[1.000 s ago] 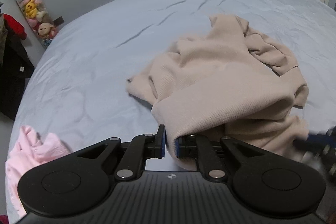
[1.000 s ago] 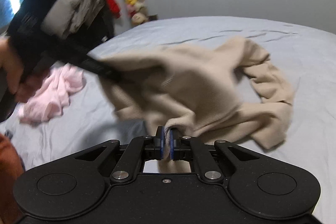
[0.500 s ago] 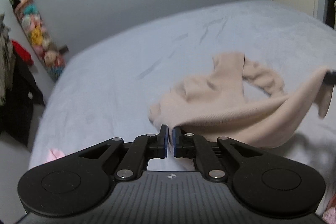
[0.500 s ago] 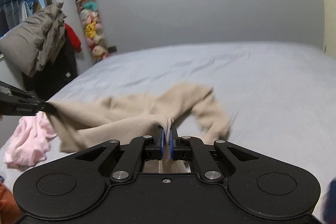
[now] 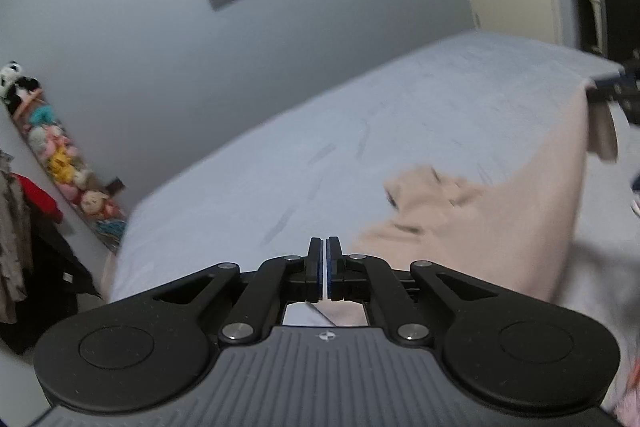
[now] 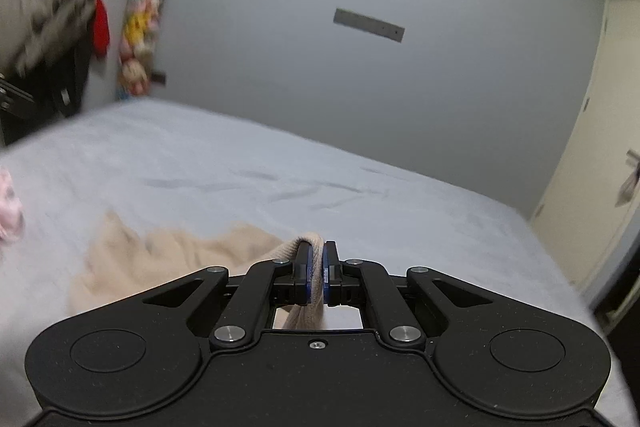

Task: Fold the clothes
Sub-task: 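Lift and shake out the sweater with both grippers, then open both grippers and lay the sweater flat on the bed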

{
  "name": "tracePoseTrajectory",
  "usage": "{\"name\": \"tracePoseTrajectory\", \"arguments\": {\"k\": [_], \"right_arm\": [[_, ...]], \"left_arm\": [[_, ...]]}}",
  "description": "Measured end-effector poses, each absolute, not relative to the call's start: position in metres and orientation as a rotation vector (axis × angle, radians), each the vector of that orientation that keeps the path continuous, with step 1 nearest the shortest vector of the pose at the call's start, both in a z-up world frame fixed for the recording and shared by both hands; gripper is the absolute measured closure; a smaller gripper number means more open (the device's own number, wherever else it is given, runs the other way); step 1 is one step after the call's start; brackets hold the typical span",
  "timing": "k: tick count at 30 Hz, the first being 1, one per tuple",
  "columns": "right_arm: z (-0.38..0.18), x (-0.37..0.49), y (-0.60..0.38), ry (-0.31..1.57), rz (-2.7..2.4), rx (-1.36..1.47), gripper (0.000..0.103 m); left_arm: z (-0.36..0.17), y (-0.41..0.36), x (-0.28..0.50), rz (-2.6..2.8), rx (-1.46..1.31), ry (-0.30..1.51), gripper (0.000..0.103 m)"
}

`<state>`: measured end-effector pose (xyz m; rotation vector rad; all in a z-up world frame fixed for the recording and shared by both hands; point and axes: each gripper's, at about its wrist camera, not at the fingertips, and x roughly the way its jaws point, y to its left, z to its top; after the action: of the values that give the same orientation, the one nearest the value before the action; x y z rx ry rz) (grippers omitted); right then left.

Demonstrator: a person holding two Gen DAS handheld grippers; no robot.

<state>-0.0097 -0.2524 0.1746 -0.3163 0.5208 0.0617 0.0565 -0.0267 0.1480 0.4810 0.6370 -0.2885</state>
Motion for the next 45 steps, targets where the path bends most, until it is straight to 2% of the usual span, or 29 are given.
{"name": "tracePoseTrajectory", "arguments": {"k": [3, 6, 8, 10, 12, 17, 18, 19, 21, 25, 34, 37, 45], "right_arm": [[0.155, -0.013, -0.264, 0.598, 0.046, -0.354, 0.1], [0.136, -0.016, -0.275, 0.668, 0.051, -0.342, 0.1], [0.121, -0.019, -0.284, 0.711, 0.057, -0.331, 0.1], [0.11, -0.021, -0.29, 0.744, 0.062, -0.316, 0.1], [0.101, -0.02, -0.288, 0.786, 0.078, -0.317, 0.1], [0.082, -0.02, -0.275, 0.891, 0.118, -0.355, 0.097], [0.08, -0.022, -0.277, 0.9, 0.123, -0.341, 0.09], [0.078, -0.023, -0.278, 0.91, 0.127, -0.328, 0.087], [0.076, -0.023, -0.281, 0.922, 0.132, -0.289, 0.072], [0.073, -0.019, -0.282, 0.937, 0.181, -0.192, 0.072], [0.053, 0.039, -0.232, 0.927, 0.306, -0.244, 0.072], [0.041, 0.062, -0.213, 0.931, 0.35, -0.263, 0.072], [0.008, 0.146, -0.191, 0.983, 0.371, -0.196, 0.072]], "left_arm": [[0.116, -0.026, 0.055, -0.322, 0.475, 0.71, 0.1], [0.088, -0.026, 0.056, -0.361, 0.456, 0.772, 0.087], [0.074, -0.027, 0.052, -0.397, 0.445, 0.785, 0.085], [0.057, -0.035, 0.048, -0.455, 0.438, 0.799, 0.072], [0.04, -0.043, 0.045, -0.504, 0.437, 0.817, 0.064], [0.005, -0.057, 0.043, -0.53, 0.444, 0.843, 0.063], [0.001, -0.057, 0.04, -0.528, 0.445, 0.844, 0.061], [-0.001, -0.057, 0.037, -0.526, 0.446, 0.845, 0.06], [-0.006, -0.056, 0.038, -0.51, 0.445, 0.853, 0.06], [-0.005, -0.044, 0.047, -0.484, 0.386, 0.863, 0.059], [0.006, 0.002, 0.087, -0.357, 0.278, 0.864, 0.058], [0.006, 0.022, 0.11, -0.327, 0.168, 0.886, 0.057], [-0.028, 0.054, 0.18, -0.278, -0.098, 0.997, 0.053]]}}
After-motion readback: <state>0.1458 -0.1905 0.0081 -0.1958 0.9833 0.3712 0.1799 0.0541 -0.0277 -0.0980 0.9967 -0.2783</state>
